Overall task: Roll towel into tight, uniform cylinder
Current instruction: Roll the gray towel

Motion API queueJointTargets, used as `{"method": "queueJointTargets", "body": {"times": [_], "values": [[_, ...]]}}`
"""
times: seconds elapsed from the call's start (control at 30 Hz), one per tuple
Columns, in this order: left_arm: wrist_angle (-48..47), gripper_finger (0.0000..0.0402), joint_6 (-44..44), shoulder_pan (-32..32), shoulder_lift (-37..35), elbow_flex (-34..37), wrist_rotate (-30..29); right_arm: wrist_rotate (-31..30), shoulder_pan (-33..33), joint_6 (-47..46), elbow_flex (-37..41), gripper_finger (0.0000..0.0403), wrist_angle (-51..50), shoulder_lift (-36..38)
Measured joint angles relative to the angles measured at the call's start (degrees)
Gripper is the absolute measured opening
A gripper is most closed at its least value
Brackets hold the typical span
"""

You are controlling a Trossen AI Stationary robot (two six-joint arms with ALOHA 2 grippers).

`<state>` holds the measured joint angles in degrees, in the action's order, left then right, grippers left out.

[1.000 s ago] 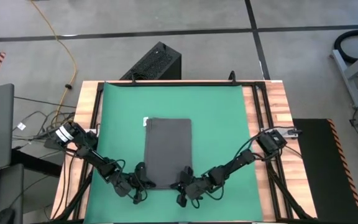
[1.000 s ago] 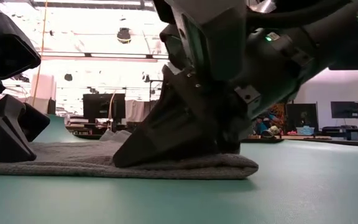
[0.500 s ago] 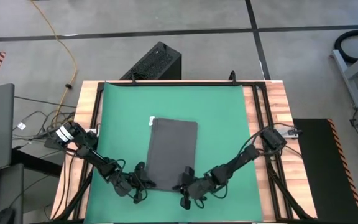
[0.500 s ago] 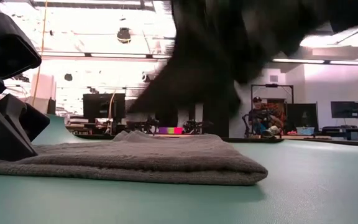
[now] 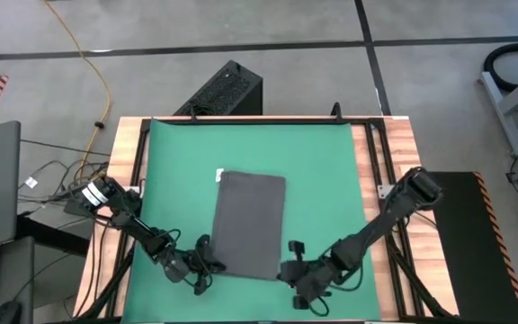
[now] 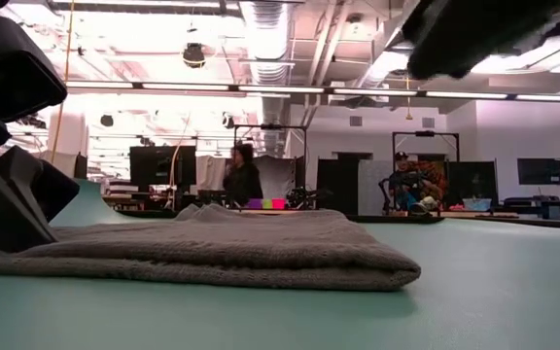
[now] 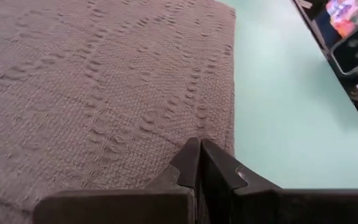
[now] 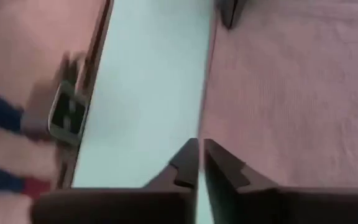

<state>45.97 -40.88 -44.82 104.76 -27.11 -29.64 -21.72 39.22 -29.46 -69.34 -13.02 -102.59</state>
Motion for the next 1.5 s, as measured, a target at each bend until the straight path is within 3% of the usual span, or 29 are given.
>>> {"method": "queueJointTargets", "body": {"times": [0.2,0.33,0.47,0.73,1.07,1.33,1.5], "values": [[0.6,0.0015,1.45,-0.02,0.02,-0.04,0.54,-0.02,2.4,8.16,-0.23,0.016,-0.19,-1.38],[0.99,0.0037,4.08,-0.02,0.02,-0.28,1.88,-0.77,0.65,8.56,-0.24,0.023,0.62,-2.8],[0.41,0.0061,6.41,0.17,-0.01,-0.84,1.85,-0.38,-1.11,12.42,-0.31,0.0261,3.88,-5.54],[-1.3,0.0084,6.66,1.31,-0.12,-1.22,1.57,0.79,-1.92,18.85,-0.33,0.0264,8.82,-10.34],[-3.01,0.0085,7.38,1.55,-0.18,-1.22,3.38,-1.3,-3.49,16.28,-0.65,0.0261,8.61,-15.55],[-6.42,0.0085,7.4,1.57,-0.2,-1.22,4.87,-3.12,-3.65,7.5,-0.28,0.0231,3.08,-16.45],[-6.87,0.0085,7.38,1.57,-0.2,-1.27,4.98,-3.09,-3.56,4.11,-0.15,0.0184,1.84,-16.52]]}}
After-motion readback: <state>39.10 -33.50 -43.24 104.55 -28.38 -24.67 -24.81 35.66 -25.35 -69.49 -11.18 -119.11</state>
